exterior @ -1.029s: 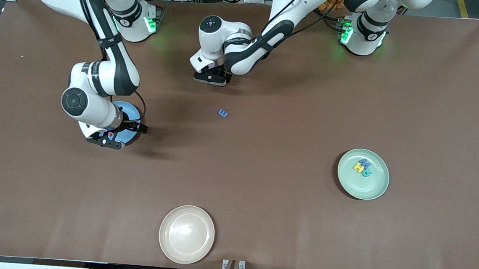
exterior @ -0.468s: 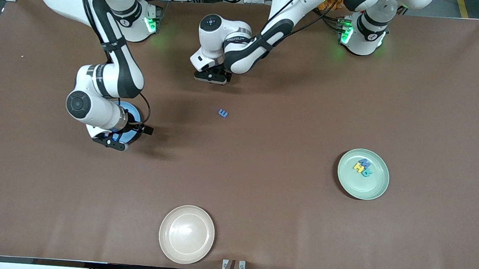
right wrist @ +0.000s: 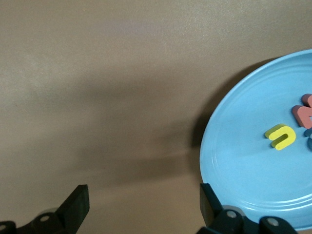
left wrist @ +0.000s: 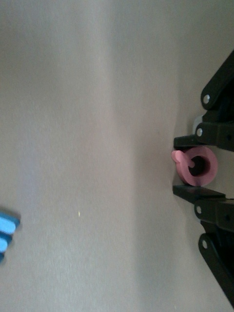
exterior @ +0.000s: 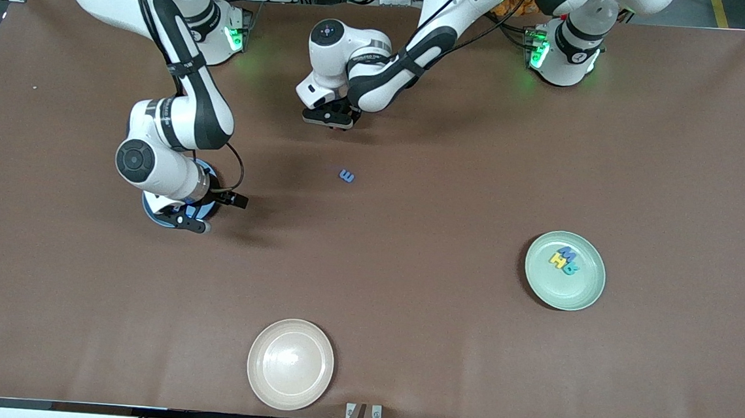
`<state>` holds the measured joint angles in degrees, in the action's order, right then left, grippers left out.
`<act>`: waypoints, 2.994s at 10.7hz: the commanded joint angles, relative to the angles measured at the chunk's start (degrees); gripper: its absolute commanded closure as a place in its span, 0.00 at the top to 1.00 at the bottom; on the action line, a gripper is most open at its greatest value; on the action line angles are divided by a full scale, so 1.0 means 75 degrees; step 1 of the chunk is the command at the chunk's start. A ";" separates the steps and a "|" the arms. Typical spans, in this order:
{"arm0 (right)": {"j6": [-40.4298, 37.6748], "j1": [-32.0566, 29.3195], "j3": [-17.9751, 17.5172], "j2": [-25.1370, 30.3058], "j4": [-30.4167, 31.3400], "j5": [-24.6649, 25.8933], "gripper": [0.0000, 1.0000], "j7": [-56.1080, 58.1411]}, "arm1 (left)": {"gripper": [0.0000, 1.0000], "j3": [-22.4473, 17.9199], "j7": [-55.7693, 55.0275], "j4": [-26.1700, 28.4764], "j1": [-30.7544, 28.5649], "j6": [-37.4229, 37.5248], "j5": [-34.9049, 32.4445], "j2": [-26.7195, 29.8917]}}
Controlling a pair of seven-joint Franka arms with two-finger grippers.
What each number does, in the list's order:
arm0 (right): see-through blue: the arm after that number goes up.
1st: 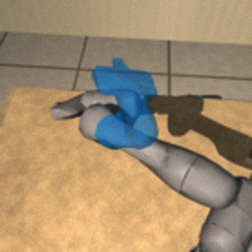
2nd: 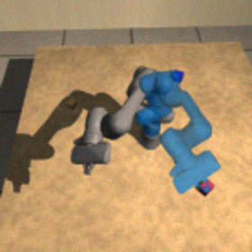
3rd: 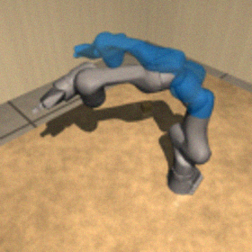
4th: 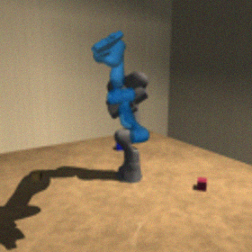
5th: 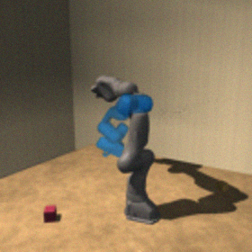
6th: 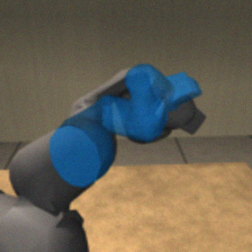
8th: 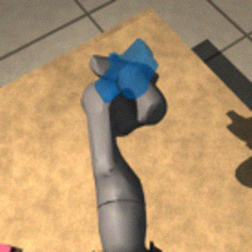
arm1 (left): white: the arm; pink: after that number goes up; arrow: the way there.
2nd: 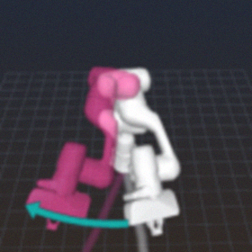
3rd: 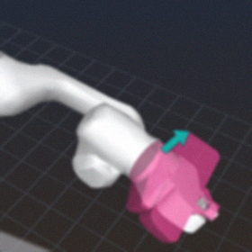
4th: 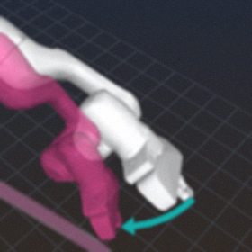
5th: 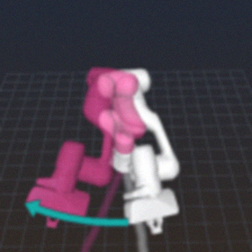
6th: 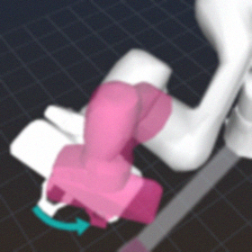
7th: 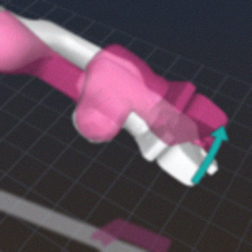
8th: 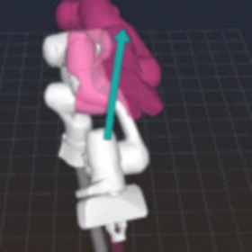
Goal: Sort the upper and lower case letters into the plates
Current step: 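Grasp the pink Q with the left gripper while the right reaches m, then carry the Q to the green plate while the right gripper grasps m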
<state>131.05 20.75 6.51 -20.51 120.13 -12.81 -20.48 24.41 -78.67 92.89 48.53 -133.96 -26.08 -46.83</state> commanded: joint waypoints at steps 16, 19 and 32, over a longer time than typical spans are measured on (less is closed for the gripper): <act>0.1347 0.1453 -0.2449 -0.1951 -0.1651 0.2165 1.00 -0.7393 | 0.00 0.0030 0.6022 0.0224 -0.7420 0.1760 0.0489 0.1862; 0.1336 0.1453 -0.2521 -0.2070 -0.1639 0.2141 1.00 -0.7837 | 0.00 -0.0535 0.6400 0.0247 -0.7444 0.1573 0.0536 0.1570; 0.2601 0.1324 -0.2743 -0.1144 -0.0046 0.2130 0.98 -0.7933 | 1.00 -0.0149 0.7138 -0.0186 -0.7537 0.2134 0.0711 0.3044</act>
<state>149.24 31.85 -12.89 -31.51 116.56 1.70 -78.25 22.84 -26.79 90.37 -7.70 -119.87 -22.89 -26.18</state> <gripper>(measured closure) 0.022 0.000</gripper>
